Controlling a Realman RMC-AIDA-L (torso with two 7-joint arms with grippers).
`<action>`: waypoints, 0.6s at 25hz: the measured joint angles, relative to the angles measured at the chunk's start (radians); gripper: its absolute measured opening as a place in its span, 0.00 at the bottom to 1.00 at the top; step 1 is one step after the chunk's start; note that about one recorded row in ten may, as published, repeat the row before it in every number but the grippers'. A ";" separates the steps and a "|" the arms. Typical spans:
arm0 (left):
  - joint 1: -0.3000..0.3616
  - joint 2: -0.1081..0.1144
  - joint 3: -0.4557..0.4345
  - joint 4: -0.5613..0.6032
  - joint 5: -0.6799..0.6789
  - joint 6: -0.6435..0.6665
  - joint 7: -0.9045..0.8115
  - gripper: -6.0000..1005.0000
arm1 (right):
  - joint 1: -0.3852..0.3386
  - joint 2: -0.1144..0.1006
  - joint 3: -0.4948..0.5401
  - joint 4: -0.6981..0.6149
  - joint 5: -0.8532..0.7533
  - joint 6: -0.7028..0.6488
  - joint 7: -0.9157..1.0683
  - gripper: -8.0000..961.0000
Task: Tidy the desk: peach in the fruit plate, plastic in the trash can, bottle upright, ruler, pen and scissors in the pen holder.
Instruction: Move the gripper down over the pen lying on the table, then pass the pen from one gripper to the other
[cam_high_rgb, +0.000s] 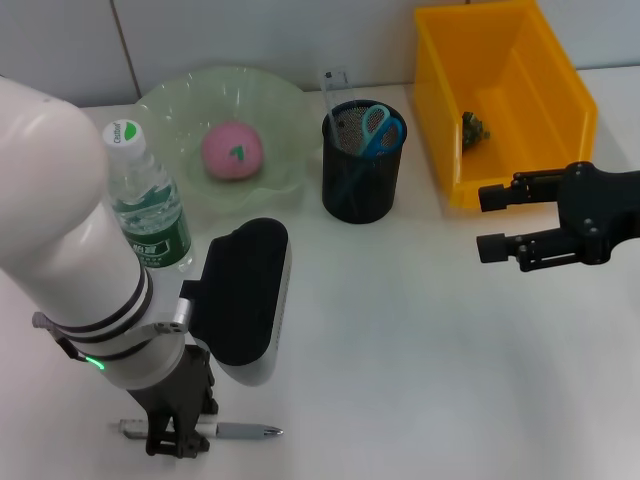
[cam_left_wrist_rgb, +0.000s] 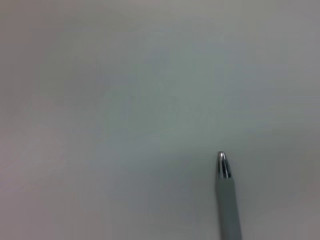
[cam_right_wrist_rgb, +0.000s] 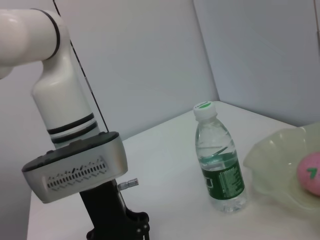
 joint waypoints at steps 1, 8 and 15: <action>0.000 0.000 0.001 0.000 0.002 -0.001 0.000 0.35 | 0.000 0.000 0.000 0.000 0.000 0.001 0.000 0.81; 0.000 0.000 0.013 0.001 0.004 -0.002 0.008 0.28 | 0.002 0.001 0.000 0.000 0.000 0.003 0.000 0.81; 0.012 0.003 0.014 0.049 0.013 0.003 0.015 0.21 | 0.007 0.002 0.001 0.000 0.000 0.003 0.001 0.81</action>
